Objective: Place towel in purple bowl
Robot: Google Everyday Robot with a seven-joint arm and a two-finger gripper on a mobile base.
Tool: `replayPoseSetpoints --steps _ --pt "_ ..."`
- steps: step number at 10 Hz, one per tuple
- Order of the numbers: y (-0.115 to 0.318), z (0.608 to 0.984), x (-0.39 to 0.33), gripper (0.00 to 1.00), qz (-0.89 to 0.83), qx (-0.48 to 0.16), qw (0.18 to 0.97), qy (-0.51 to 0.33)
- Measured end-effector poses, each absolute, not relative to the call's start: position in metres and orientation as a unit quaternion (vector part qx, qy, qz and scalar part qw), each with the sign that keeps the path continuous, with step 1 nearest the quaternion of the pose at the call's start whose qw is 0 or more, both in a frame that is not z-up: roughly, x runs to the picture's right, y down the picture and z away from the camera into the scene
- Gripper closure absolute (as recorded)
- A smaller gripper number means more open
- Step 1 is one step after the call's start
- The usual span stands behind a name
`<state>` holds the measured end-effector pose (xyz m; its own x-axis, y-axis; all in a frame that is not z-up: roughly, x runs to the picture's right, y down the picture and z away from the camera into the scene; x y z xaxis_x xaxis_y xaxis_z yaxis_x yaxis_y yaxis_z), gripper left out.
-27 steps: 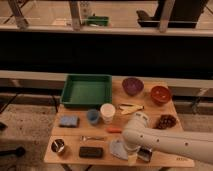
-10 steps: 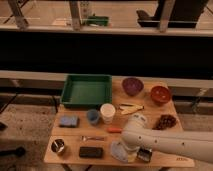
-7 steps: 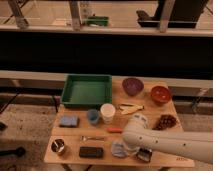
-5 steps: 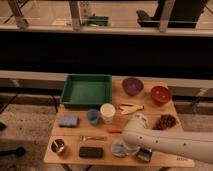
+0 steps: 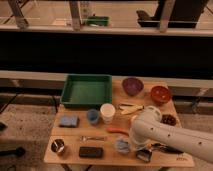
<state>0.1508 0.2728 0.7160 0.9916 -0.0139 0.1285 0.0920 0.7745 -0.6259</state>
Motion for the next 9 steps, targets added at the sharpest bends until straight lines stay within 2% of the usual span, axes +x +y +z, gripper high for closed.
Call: replayPoseSetpoints --steps 2,4,6,9 --pt "0.251 0.688 0.167 1.00 -0.010 -0.317 0.946 -0.073" --pt "0.232 0.667 0.170 1.00 0.000 -0.271 0.958 -0.093" --pt "0.227 0.656 0.173 1.00 0.003 -0.233 0.967 -0.100" --pt "0.229 0.656 0.169 1.00 -0.008 -0.215 0.971 -0.101"
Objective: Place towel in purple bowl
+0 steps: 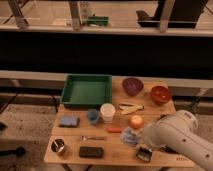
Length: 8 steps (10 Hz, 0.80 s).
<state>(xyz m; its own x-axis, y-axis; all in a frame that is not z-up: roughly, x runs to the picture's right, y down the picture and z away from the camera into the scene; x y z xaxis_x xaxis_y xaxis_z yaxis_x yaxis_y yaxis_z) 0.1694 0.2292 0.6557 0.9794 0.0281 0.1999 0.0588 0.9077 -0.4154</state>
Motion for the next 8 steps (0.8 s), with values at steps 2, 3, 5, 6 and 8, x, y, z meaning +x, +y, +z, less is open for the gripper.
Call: replayPoseSetpoints --steps 2,3,5,6,8 --pt "0.228 0.662 0.160 1.00 -0.015 -0.213 0.972 -0.095" --pt "0.225 0.666 0.156 1.00 -0.018 -0.215 0.972 -0.092" --pt "0.207 0.684 0.152 1.00 -0.027 -0.221 0.971 -0.082" --pt "0.198 0.691 0.152 1.00 -0.030 -0.224 0.971 -0.078" --pt "0.175 0.709 0.159 1.00 -0.035 -0.230 0.970 -0.070"
